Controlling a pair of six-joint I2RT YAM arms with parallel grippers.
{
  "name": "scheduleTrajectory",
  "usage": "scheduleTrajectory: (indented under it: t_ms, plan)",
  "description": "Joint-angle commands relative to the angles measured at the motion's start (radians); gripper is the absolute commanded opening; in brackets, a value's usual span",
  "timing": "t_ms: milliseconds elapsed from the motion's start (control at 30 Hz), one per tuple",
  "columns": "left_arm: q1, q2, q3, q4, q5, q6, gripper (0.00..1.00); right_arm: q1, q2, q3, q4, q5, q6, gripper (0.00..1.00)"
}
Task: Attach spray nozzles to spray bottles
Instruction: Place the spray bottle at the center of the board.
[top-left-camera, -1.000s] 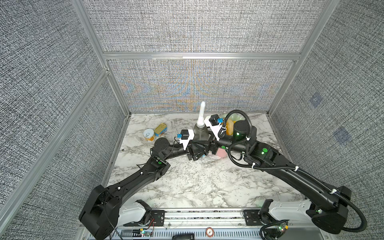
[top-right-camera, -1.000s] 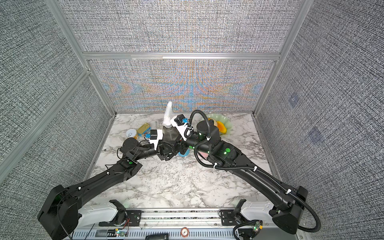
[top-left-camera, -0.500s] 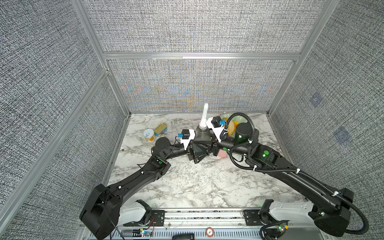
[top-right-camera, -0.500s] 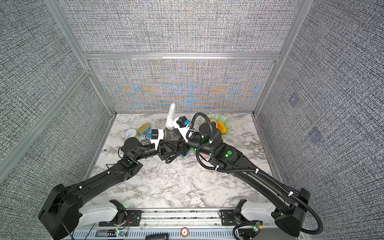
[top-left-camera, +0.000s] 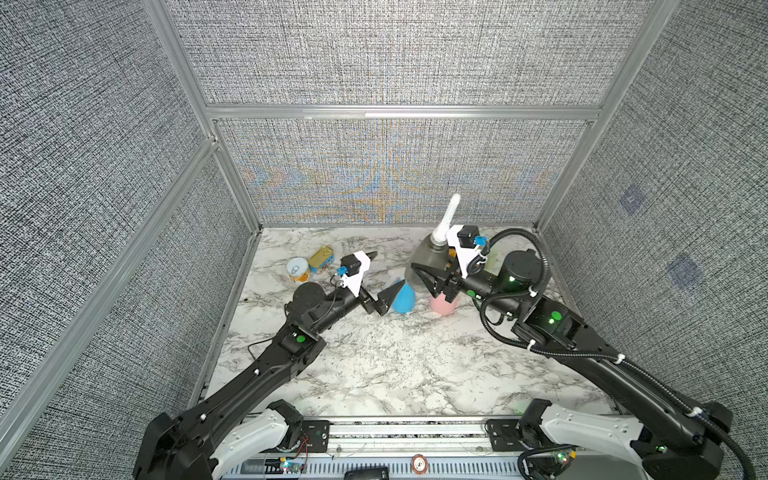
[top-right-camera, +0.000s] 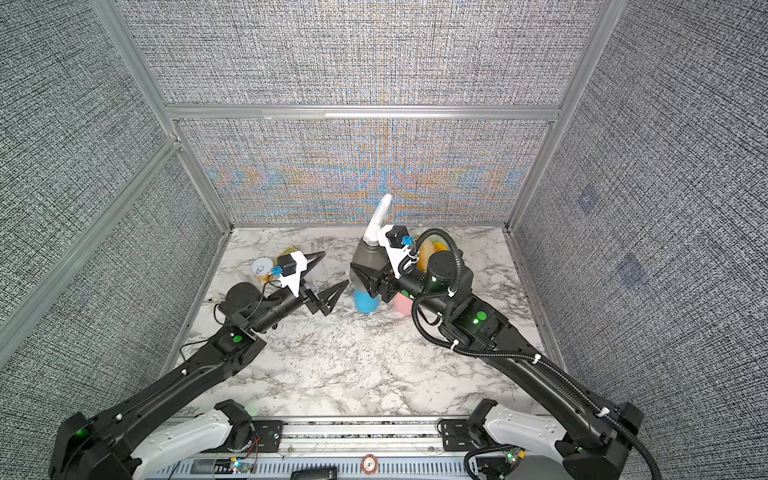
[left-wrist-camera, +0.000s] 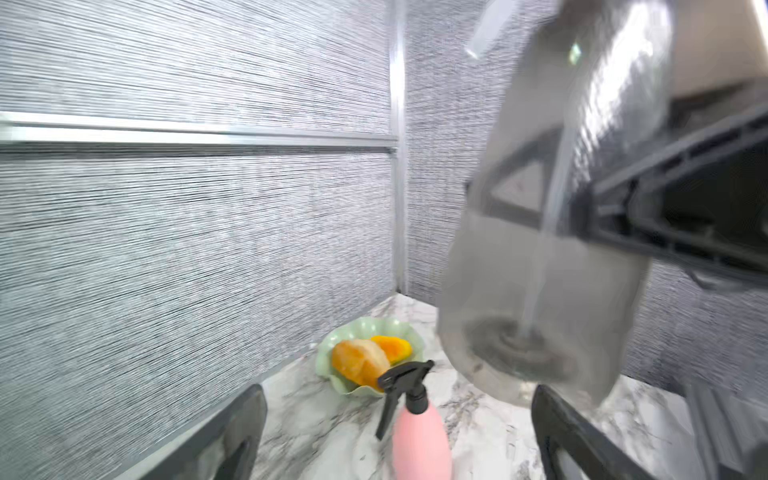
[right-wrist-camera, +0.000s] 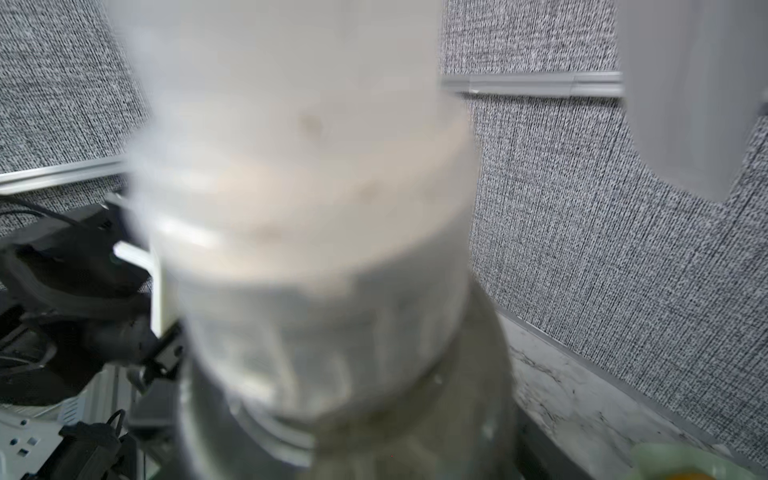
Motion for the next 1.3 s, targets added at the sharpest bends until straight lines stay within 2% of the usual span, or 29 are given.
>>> scheduleTrajectory:
  t_ms: [0,133,267,467,567,700,933,1100,1267]
  plan:
    - [0.001,-0.119,-0.082,0.01,-0.451,-0.096,0.99,0.029,0.03,-0.043,0.083,-0.019,0.025,0.72]
    - [0.003,-0.234,-0.13,-0.13,-0.735,-0.124,0.99,0.118,0.083,-0.113,0.174,0.054,-0.02,0.72]
    - [0.003,-0.312,-0.174,-0.203,-0.81,-0.163,0.99,0.18,0.062,-0.248,0.273,0.146,-0.034,0.72]
    - [0.003,-0.376,-0.243,-0.194,-0.801,-0.204,0.99,0.189,0.066,-0.5,0.467,0.278,0.006,0.72]
    - [0.003,-0.367,-0.263,-0.176,-0.779,-0.227,0.99,0.189,0.115,-0.632,0.684,0.348,0.035,0.72]
    - [0.003,-0.363,-0.306,-0.108,-0.725,-0.251,0.99,0.188,0.265,-0.751,1.004,0.438,0.012,0.72]
    - [0.003,-0.348,-0.347,0.01,-0.623,-0.218,0.99,0.159,0.553,-0.764,1.31,0.426,0.073,0.73]
    - [0.003,-0.347,-0.347,0.011,-0.608,-0.214,0.99,0.149,0.673,-0.751,1.369,0.416,0.112,0.74]
    - [0.003,-0.353,-0.344,0.005,-0.602,-0.207,0.99,0.151,0.705,-0.761,1.377,0.422,0.135,0.79]
